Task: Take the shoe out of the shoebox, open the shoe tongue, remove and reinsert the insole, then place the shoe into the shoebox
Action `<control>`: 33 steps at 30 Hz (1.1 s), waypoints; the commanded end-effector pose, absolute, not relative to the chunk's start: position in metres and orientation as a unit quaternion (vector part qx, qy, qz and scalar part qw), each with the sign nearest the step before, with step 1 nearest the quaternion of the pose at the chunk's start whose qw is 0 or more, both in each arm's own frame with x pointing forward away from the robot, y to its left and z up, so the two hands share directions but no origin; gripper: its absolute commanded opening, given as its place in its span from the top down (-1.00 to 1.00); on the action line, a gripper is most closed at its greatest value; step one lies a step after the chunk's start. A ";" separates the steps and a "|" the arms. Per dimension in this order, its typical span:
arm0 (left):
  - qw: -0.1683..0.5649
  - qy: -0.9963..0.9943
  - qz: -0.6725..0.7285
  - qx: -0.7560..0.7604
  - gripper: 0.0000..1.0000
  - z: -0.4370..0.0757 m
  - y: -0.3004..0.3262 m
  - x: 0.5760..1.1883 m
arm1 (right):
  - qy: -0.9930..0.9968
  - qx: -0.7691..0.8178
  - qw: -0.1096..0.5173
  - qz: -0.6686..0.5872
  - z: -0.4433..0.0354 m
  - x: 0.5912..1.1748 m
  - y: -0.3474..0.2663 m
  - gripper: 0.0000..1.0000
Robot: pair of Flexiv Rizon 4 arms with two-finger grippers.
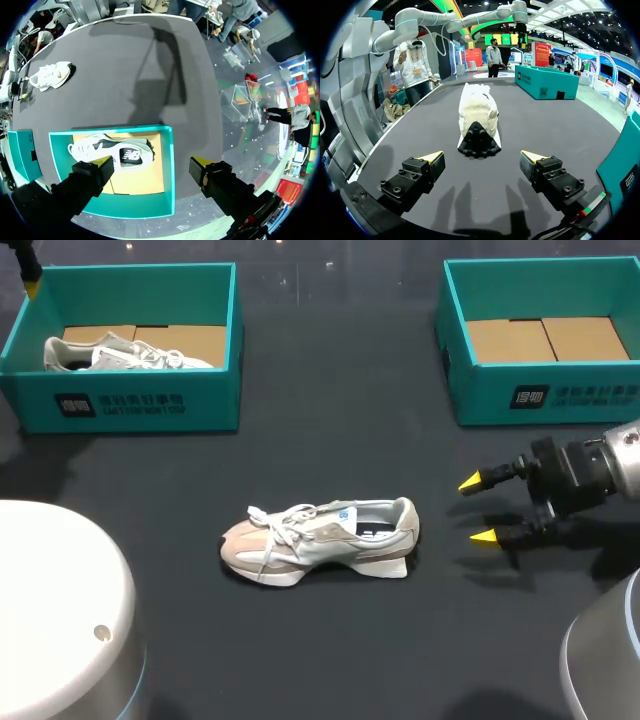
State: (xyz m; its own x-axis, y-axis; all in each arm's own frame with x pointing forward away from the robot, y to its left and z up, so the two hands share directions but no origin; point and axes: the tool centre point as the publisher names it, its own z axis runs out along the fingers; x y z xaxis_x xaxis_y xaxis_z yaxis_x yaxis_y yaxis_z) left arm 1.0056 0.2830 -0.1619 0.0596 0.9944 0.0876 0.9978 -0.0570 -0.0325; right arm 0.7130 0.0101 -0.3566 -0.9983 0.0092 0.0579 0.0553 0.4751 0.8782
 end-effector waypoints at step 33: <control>0.042 -0.685 -0.021 -0.727 -1.00 -0.162 0.284 1.006 | -0.847 -0.043 -0.006 -0.531 -0.377 0.704 0.047 -1.00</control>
